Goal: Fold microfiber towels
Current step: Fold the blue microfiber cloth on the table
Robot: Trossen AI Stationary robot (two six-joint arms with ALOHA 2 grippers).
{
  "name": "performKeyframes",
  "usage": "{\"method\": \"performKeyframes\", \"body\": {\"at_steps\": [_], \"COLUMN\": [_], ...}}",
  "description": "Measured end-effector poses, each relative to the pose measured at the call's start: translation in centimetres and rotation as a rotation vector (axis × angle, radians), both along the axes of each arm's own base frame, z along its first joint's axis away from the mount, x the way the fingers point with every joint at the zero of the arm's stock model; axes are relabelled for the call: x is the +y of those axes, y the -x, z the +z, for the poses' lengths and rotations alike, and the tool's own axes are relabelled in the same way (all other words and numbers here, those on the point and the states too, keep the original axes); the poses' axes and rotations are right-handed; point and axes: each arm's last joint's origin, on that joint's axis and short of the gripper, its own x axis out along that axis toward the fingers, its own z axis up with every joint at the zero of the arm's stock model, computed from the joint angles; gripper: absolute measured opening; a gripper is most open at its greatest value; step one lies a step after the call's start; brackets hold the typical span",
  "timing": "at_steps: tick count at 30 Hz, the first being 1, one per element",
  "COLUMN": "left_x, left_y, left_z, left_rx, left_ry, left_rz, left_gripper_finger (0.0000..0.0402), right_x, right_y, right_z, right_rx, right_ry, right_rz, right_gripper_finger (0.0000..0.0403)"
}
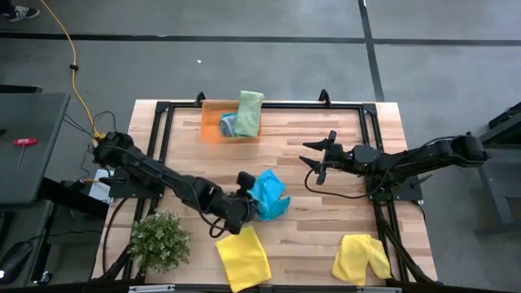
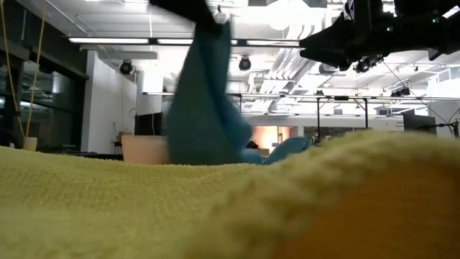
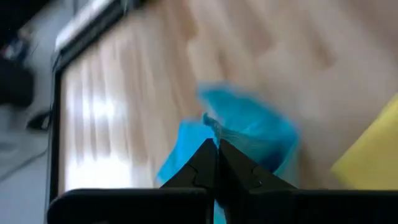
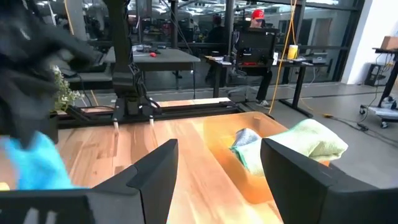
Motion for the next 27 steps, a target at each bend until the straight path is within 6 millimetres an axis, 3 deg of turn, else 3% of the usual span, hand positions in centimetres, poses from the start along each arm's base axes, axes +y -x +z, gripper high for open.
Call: {"method": "performKeyframes", "body": {"at_steps": [3, 5, 8, 13, 16, 18, 22, 27], "left_x": [0.5, 0.8, 1.1, 1.8, 1.8, 1.9, 2.5, 3.9], "left_y": [0.6, 0.7, 0.7, 1.4, 2.5, 2.9, 2.7, 2.3], "left_z": [-2.0, -1.8, 1.0, 7.4, 10.7, 11.8, 11.0, 6.5], "left_rx": [-0.014, -0.061, -0.219, -0.561, -0.767, -0.837, -0.8, -0.666], "left_ry": [-0.061, -0.102, -0.15, -0.145, -0.062, 0.007, 0.088, 0.103], "left_rz": [0.113, 0.155, 0.151, 0.058, -0.06, -0.15, -0.143, 0.014], "left_gripper_finger": [0.0, 0.0, 0.0, 0.0, 0.0, 0.0, 0.0, 0.0], "right_x": [0.0, 0.0, 0.0, 0.0, 0.0, 0.0, 0.0, 0.2], "right_y": [0.0, 0.0, 0.0, 0.0, 0.0, 0.0, 0.0, -0.1], "right_z": [0.0, 0.0, 0.1, 0.0, -0.1, -0.1, -0.2, -0.3], "right_rx": [-0.009, -0.014, -0.02, -0.012, -0.006, -0.003, 0.003, 0.014], "right_ry": [-0.025, -0.032, -0.038, -0.038, -0.038, -0.038, -0.042, -0.049], "right_rz": [0.001, 0.001, 0.0, -0.001, -0.002, -0.002, -0.002, 0.076], "right_gripper_finger": [0.0222, 0.0222, 0.0222, 0.0222, 0.0222, 0.0222, 0.0222, 0.0222]}}
